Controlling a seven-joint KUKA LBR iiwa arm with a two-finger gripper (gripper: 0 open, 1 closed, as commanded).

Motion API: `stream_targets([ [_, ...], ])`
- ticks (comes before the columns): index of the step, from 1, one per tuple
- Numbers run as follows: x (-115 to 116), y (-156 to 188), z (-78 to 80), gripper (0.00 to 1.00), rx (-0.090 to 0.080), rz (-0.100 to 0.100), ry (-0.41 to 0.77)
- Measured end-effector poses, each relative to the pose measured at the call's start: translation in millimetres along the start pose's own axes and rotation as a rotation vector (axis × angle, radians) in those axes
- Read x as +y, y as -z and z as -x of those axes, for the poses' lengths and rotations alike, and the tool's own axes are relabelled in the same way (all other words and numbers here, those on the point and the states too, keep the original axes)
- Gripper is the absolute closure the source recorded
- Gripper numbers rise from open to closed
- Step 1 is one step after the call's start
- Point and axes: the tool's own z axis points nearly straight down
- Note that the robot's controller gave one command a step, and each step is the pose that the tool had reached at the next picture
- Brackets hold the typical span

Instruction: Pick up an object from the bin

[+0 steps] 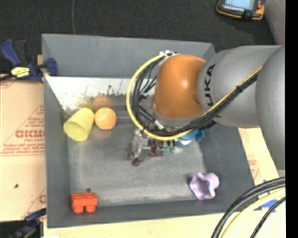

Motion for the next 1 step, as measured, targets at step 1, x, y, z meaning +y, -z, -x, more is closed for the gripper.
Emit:
stream_targets([
  [1,-10.0,66.8,27.3,1.0,-0.01,-0.001,0.135],
])
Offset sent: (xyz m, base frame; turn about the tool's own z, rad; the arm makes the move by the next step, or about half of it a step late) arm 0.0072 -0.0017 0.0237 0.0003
